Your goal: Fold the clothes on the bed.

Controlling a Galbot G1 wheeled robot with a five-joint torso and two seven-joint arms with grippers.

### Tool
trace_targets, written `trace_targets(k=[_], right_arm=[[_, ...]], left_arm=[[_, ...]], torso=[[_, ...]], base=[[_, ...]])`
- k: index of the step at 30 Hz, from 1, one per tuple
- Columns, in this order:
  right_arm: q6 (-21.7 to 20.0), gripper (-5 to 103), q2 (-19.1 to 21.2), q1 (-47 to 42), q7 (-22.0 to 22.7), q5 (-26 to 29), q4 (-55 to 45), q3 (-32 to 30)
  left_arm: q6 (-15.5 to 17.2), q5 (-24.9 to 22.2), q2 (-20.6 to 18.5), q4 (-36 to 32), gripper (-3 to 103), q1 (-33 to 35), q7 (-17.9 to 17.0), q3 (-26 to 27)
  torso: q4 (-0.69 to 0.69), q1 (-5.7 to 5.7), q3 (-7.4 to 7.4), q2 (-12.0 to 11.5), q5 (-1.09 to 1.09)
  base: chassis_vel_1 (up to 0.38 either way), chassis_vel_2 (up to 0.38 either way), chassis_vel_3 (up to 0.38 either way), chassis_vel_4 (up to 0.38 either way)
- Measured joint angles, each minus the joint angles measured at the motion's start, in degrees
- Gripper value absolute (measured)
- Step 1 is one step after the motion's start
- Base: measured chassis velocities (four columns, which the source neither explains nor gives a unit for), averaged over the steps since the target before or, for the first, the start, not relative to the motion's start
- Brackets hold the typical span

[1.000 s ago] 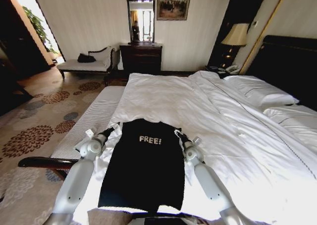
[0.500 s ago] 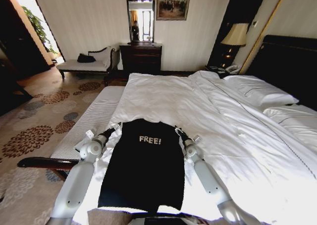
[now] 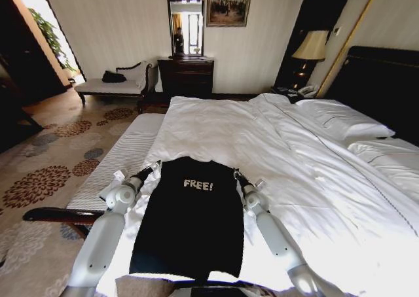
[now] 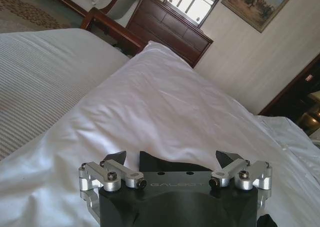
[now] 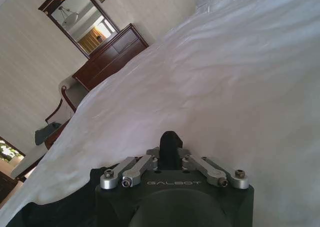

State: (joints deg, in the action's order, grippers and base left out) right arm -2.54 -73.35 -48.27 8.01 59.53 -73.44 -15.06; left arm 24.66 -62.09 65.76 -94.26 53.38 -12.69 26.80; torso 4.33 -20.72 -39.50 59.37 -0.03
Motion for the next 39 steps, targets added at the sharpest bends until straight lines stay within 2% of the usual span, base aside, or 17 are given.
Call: trace_targets(k=[2,3,4,9,14,18,20,24,31,32,35,37,39], right_arm=[[0.01,19,0.0,0.17,0.0,-0.06,0.07,0.04],[0.09,13,0.05,0.46,0.01,-0.25,0.16,0.14],[0.45,3,0.16,1.07,0.01,-0.71,0.41,0.3],[0.97,0,0.62,3.23,0.22,-1.18,0.54,0.48],[0.97,0,1.05,4.53,0.57,-1.27,0.27,0.4],[0.97,0,1.28,4.7,0.71,-1.83,0.25,0.75],[0.97,0,1.22,4.64,0.72,-1.96,0.26,0.82],[0.97,0,0.74,4.44,0.69,-2.47,0.79,1.16],[0.96,0,0.26,4.76,0.69,-2.59,0.97,1.44],[0.94,0,0.22,4.76,0.7,-2.6,0.9,1.5],[0.93,0,0.21,4.75,0.71,-2.6,0.75,1.52],[0.93,0,0.21,4.58,0.77,-2.65,0.68,1.52],[0.92,0,0.2,4.53,0.82,-2.71,0.68,1.52]], left_arm=[[0.0,-0.02,-0.03,0.17,100,-0.16,0.01,-0.05],[0.01,-0.03,-0.09,0.5,100,-0.42,0.06,-0.15],[0.01,-0.03,-0.15,1.2,100,-0.94,0.19,-0.42],[-0.04,-0.04,0.04,4.66,100,-4.11,0.9,-1.78],[0.37,-1.52,1.39,10.24,100,-9.82,0.38,-3.46],[2.39,-1.78,3.45,18.71,100,-14.99,-0.13,-5.26],[2.7,-1.24,3.88,20.75,100,-15.79,0.06,-5.57],[2.57,2.14,6.83,29.43,100,-19.5,2.03,-5.96],[1.43,5.0,9.02,34.87,100,-22.26,4.69,-6.1],[1.07,5.26,9.17,35.62,103,-22.71,5.39,-6.05],[0.56,5.63,9.45,36.55,100,-23.3,6.61,-5.97],[-0.19,6.54,10.06,38.11,92,-24.32,8.3,-5.92],[-0.37,6.92,10.31,38.85,92,-24.76,8.74,-5.91]], torso=[[0.0,0.0,0.0,0.0,0.0],[0.0,0.0,0.0,0.0,0.0],[0.0,0.0,0.0,0.0,0.0],[-0.02,0.0,0.0,0.0,0.0],[-0.01,0.0,0.0,0.0,0.0],[0.03,0.0,0.0,0.0,0.01],[0.02,-0.01,-0.01,0.0,-0.01],[-0.02,-0.01,0.0,0.0,0.0],[0.01,-0.01,0.0,0.0,0.0],[0.01,-0.01,0.0,0.0,0.0],[-0.01,-0.01,-0.01,0.0,0.0],[-0.02,0.0,0.0,0.0,0.0],[0.0,0.0,0.0,0.0,0.0]], base=[[0.0,0.0,0.0,0.0],[0.0,0.0,0.0,0.0],[0.0,0.0,0.0,0.0],[0.0,0.0,0.0,0.0],[0.0,0.0,0.0,0.0],[0.0,0.0,0.0,0.0],[0.0,0.0,0.0,0.0],[0.0,0.0,0.0,0.0],[0.0,0.0,0.0,0.0],[0.0,0.0,0.0,0.0],[0.0,0.0,0.0,0.0],[0.0,0.0,0.0,0.0],[0.0,0.0,0.0,0.0]])
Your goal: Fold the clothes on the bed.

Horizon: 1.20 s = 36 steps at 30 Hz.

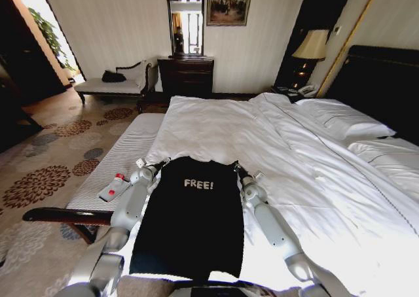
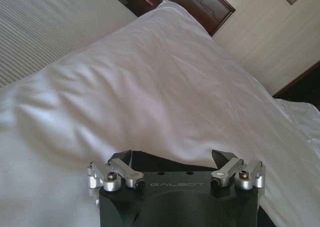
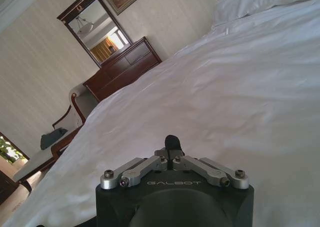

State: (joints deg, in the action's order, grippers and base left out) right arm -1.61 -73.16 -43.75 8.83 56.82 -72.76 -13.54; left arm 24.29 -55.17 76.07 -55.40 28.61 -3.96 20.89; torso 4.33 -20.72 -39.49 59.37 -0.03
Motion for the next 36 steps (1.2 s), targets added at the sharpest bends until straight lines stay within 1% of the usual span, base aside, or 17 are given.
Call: trace_targets(k=[4,7,9,10,11,12,14,16,19,20,23,25,29,31,32,35,36], right_arm=[[0.0,0,-0.13,-0.19,0.23,-0.2,-0.01,-0.07],[0.0,0,-0.13,-0.36,0.26,-0.29,-0.09,-0.12],[-0.01,0,-0.08,-0.57,0.31,-0.36,-0.15,-0.2],[-0.01,0,-0.08,-0.57,0.31,-0.36,-0.15,-0.2],[-0.01,0,-0.04,-0.64,0.32,-0.39,-0.21,-0.24],[-0.02,0,-0.02,-0.71,0.34,-0.39,-0.29,-0.28],[-0.02,0,0.04,-0.84,0.35,-0.42,-0.42,-0.37],[-0.02,0,0.06,-0.9,0.35,-0.45,-0.42,-0.39],[-0.02,0,0.05,-0.99,0.36,-0.58,-0.37,-0.42],[-0.02,0,0.05,-0.99,0.36,-0.58,-0.37,-0.42],[-0.01,0,-0.01,-1.08,0.41,-0.72,-0.35,-0.41],[-0.01,0,-0.02,-1.12,0.45,-0.75,-0.37,-0.41],[-0.01,0,0.01,-1.26,0.58,-0.79,-0.69,-0.41],[-0.01,0,0.1,-1.44,0.62,-0.8,-0.91,-0.46],[-0.01,0,0.1,-1.44,0.62,-0.8,-0.91,-0.46],[-0.01,0,0.29,-1.84,0.64,-0.8,-1.19,-0.7],[-0.01,0,0.29,-1.84,0.64,-0.8,-1.19,-0.7]], left_arm=[[-0.11,1.22,0.77,2.37,70,-1.32,0.96,0.0],[0.29,1.31,0.91,2.52,66,-1.36,0.76,0.01],[0.97,1.42,0.9,2.22,54,-1.12,0.06,0.24],[0.97,1.42,0.9,2.22,54,-1.12,0.06,0.24],[1.08,1.46,0.76,1.76,46,-0.84,0.0,0.39],[1.14,1.42,0.52,1.1,47,-0.51,0.0,0.59],[1.23,0.74,-0.2,-0.48,57,0.27,0.05,1.07],[1.27,0.37,-0.58,-1.09,57,0.69,0.05,1.28],[1.3,0.13,-1.31,-1.61,74,1.78,0.05,1.74],[1.3,0.13,-1.31,-1.61,74,1.78,0.05,1.74],[1.3,0.58,-1.2,-1.34,90,2.21,0.31,1.87],[1.26,0.87,-0.92,-1.03,94,2.19,0.38,1.87],[1.05,1.77,0.02,0.0,92,1.76,0.54,1.8],[0.93,2.25,0.51,0.75,85,1.39,0.63,1.75],[0.93,2.25,0.51,0.75,85,1.39,0.63,1.75],[0.25,3.62,1.19,2.97,68,0.42,0.96,1.65],[0.25,3.62,1.19,2.97,68,0.42,0.96,1.65]], torso=[[0.02,-0.01,0.0,0.0,0.0],[0.0,-0.01,-0.01,0.0,0.0],[0.0,0.0,0.0,0.0,-0.01],[0.0,0.0,0.0,0.0,-0.01],[0.01,0.0,0.0,0.0,-0.01],[0.01,0.0,0.0,0.0,-0.01],[0.01,0.0,0.0,0.0,0.0],[0.0,0.0,0.0,0.0,0.0],[-0.01,0.0,0.0,0.0,-0.01],[-0.01,0.0,0.0,0.0,-0.01],[-0.01,0.0,0.0,0.0,0.0],[0.0,0.0,0.0,0.0,0.0],[0.01,0.0,0.0,0.0,0.0],[0.01,0.0,0.0,0.0,0.0],[0.01,0.0,0.0,0.0,0.0],[0.01,0.0,0.0,0.0,0.0],[0.01,0.0,0.0,0.0,0.0]], base=[[0.0,0.0,0.0,0.0],[0.0,0.0,0.0,0.0],[0.0,0.0,0.0,0.0],[0.0,0.0,0.0,0.0],[0.0,0.0,0.0,0.0],[0.0,0.0,0.0,0.0],[0.0,0.0,0.0,0.0],[0.0,0.0,0.0,0.0],[0.0,0.0,0.0,0.0],[0.0,0.0,0.0,0.0],[0.0,0.0,0.0,0.0],[0.0,0.0,0.0,0.0],[0.0,0.0,0.0,0.0],[0.0,0.0,0.0,0.0],[0.0,0.0,0.0,0.0],[0.0,0.0,0.0,0.0],[0.0,0.0,0.0,0.0]])
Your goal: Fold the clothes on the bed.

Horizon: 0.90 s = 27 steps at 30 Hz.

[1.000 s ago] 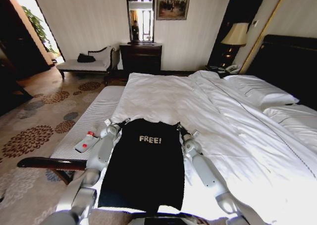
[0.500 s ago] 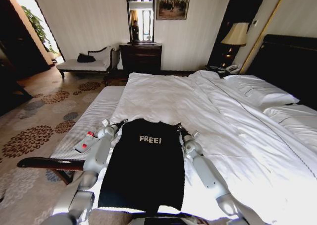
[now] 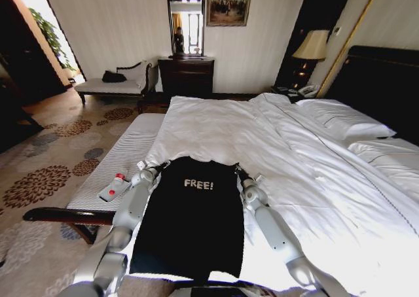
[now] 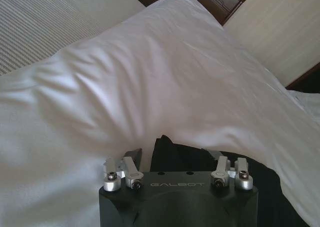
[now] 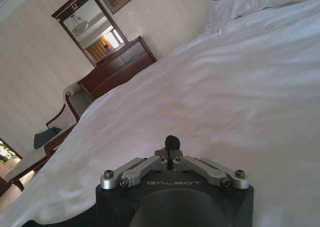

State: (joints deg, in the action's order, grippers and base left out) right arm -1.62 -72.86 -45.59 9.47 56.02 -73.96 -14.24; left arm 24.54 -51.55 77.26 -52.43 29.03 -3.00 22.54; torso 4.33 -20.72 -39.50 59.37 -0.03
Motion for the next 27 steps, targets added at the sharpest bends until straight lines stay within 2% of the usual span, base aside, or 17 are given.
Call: trace_targets(k=[3,5,9,11,14,16,18,19,27], right_arm=[[0.06,0,0.02,-0.09,0.0,-0.05,0.0,-0.03],[0.08,0,0.02,-0.09,0.0,-0.06,0.01,-0.03],[0.12,0,0.14,-0.07,0.0,-0.12,0.09,-0.04],[0.12,0,0.21,-0.02,0.01,-0.13,0.12,-0.04],[0.12,0,0.4,0.26,0.05,-0.14,0.16,-0.02],[0.12,0,0.41,0.32,0.06,-0.15,0.16,0.0],[0.12,0,0.47,0.55,0.12,-0.14,0.16,0.11],[0.11,0,0.61,0.92,0.19,-0.1,0.16,0.31],[-1.16,0,2.17,3.35,0.8,2.15,-1.32,1.52]], left_arm=[[-0.29,0.49,0.17,0.62,52,-0.19,0.44,-0.06],[-0.34,0.55,0.22,0.66,52,-0.21,0.55,-0.06],[-0.88,0.97,0.62,0.76,30,-0.34,1.24,0.04],[-1.05,1.09,0.75,0.91,30,-0.42,1.31,0.09],[-1.51,1.38,0.91,1.27,15,-0.72,1.69,0.18],[-1.58,1.42,0.91,1.32,15,-0.79,1.77,0.19],[-1.94,1.57,0.88,1.48,4,-1.1,2.15,0.21],[-2.19,1.61,0.53,1.5,2,-1.55,2.36,0.22],[-2.15,-0.16,-2.6,-1.7,1,-3.04,2.45,-0.18]], torso=[[-0.01,0.0,0.0,0.0,0.0],[-0.02,0.0,0.0,0.0,0.0],[0.0,0.0,0.0,0.0,0.0],[0.0,0.0,0.0,0.0,0.0],[0.01,0.0,0.0,0.0,0.0],[0.0,0.0,0.0,0.0,0.0],[0.0,0.0,0.0,0.0,0.0],[0.01,0.0,0.0,0.0,0.0],[0.0,0.0,-0.01,0.0,-0.01]], base=[[0.0,0.0,0.0,0.0],[0.0,0.0,0.0,0.0],[0.0,0.0,0.0,0.0],[0.0,0.0,0.0,0.0],[0.0,0.0,0.0,0.0],[0.0,0.0,0.0,0.0],[0.0,0.0,0.0,0.0],[0.0,0.0,0.0,0.0],[0.0,0.0,0.0,0.0]])
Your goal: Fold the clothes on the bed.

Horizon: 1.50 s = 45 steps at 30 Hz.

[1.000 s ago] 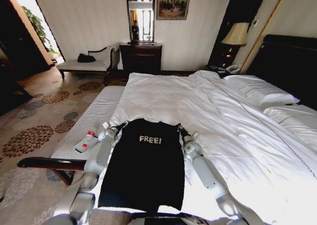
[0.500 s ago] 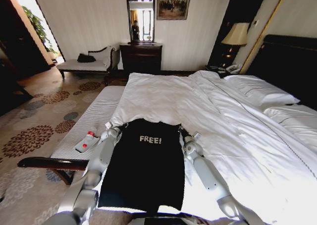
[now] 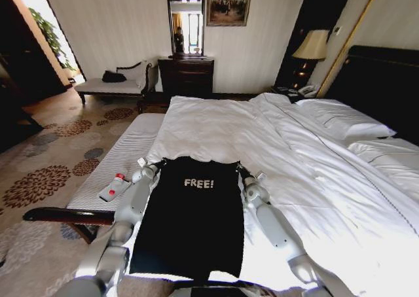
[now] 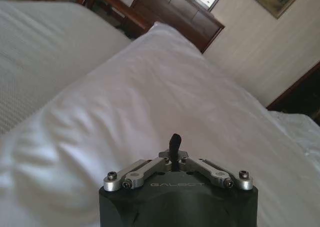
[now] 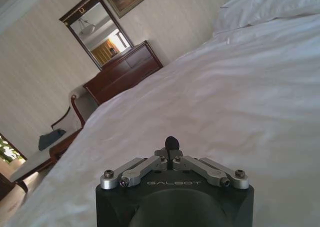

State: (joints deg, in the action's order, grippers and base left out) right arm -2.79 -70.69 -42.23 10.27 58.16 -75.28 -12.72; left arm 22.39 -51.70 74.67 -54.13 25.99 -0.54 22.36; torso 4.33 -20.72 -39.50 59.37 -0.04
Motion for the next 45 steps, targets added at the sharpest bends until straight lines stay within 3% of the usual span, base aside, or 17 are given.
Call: trace_targets(k=[13,19,25,34,36,39,41,45], right_arm=[[-1.78,0,8.16,10.22,-0.05,5.91,-0.01,8.18],[-1.82,0,8.37,17.8,0.14,8.6,3.45,11.25],[-1.72,0,8.32,18.11,0.17,8.91,0.92,12.02],[-1.52,0,12.55,6.05,0.61,8.91,-13.72,7.19],[-1.32,0,14.28,-0.02,1.92,8.71,-19.58,4.97],[-1.27,0,14.86,-4.2,2.99,8.47,-23.14,3.94],[-1.28,0,15.28,-8.61,4.91,8.33,-27.18,2.96],[-1.83,0,15.74,-12.75,7.69,8.34,-31.02,2.37]], left_arm=[[0.73,-6.57,-4.97,-7.0,1,-4.59,-0.18,-1.23],[0.42,-9.61,-5.52,-6.09,1,-9.87,-0.04,-2.26],[0.34,-11.45,-6.31,-8.49,1,-8.97,-0.05,-2.78],[-0.22,-14.47,-9.94,-23.63,1,5.29,-0.46,-0.93],[0.07,-15.04,-11.42,-29.44,1,10.13,-1.19,-0.3],[0.25,-15.53,-12.96,-33.43,1,13.92,-1.73,0.72],[0.44,-15.95,-15.19,-38.33,1,19.63,-2.3,2.45],[0.75,-15.98,-17.08,-43.28,1,25.99,-2.86,4.73]], torso=[[0.01,0.0,0.0,0.0,0.0],[-0.01,-0.02,0.0,0.0,0.01],[0.0,-0.02,0.01,0.0,0.01],[-0.05,0.0,0.01,0.0,0.0],[0.06,0.02,0.03,0.0,-0.01],[0.09,0.02,0.03,0.0,0.03],[-0.03,0.03,0.03,0.01,0.02],[-0.04,0.03,0.02,0.01,0.0]], base=[[0.0,0.0,0.0,0.0],[0.0,0.0,0.0,0.0],[0.0,0.0,0.0,0.0],[0.0,0.0,0.0,0.0],[0.0,0.0,0.0,0.0],[0.0,0.0,0.0,0.0],[0.0,0.0,0.0,0.0],[0.0,0.0,0.0,0.0]])
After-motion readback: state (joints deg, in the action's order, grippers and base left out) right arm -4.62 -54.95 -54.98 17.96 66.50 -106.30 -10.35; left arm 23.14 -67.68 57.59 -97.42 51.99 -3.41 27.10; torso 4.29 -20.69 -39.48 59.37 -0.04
